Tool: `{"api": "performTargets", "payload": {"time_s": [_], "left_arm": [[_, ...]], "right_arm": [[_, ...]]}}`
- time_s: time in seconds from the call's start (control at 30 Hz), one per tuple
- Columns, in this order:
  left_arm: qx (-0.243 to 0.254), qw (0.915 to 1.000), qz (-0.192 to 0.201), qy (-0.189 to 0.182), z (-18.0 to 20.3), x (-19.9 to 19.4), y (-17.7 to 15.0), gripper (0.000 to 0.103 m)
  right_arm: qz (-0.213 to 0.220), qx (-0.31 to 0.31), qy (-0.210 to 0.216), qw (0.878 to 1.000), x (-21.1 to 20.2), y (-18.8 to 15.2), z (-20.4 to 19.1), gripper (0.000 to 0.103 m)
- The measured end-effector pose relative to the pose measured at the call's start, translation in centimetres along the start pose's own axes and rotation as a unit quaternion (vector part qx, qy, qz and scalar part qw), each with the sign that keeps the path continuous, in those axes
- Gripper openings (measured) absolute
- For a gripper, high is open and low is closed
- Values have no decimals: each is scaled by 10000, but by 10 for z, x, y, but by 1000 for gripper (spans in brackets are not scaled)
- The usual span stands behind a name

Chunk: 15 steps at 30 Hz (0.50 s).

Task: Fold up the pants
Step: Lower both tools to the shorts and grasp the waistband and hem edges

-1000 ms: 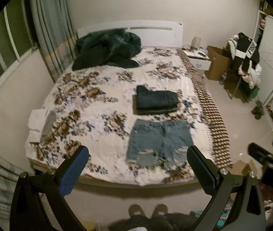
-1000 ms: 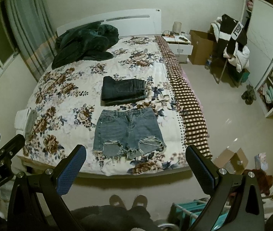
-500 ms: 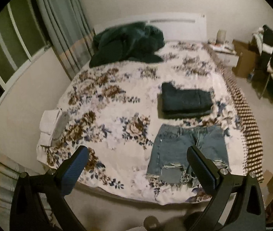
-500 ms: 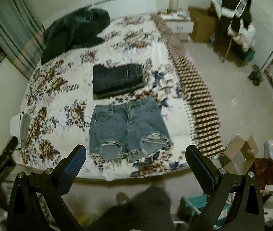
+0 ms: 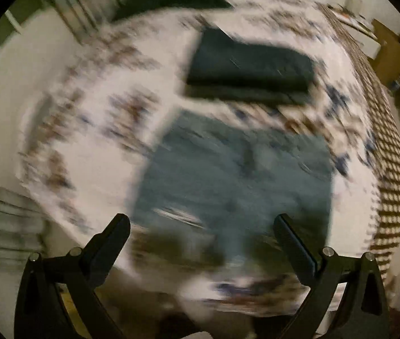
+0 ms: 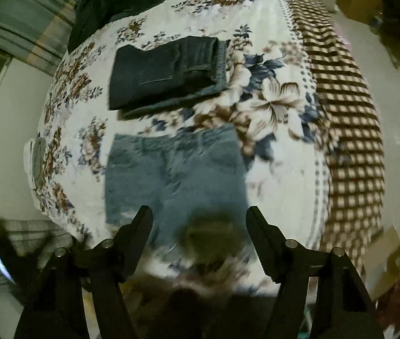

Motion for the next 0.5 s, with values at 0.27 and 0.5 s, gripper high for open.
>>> {"api": "performTargets", "payload": {"time_s": [0.27,0.5], "left_arm": [[772,9945,-526,-478,176,74,-92,103],[710,9927,-906,-363,219,118,-114,92]], "right_arm": [[-224,-188,614,9977,79,18,102,71],[-480,-538,741,9946,133,28,118,71]]}}
Point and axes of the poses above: each gripper's, at about its wrist camera, not at the fingertips, and x roughly the way its jaws point, z to its right, y to its top, the point moved 7 cm from there along x, roughly the way its jaws point, and after that the axes turned 11 degrees about y, right-handed, at the moved point
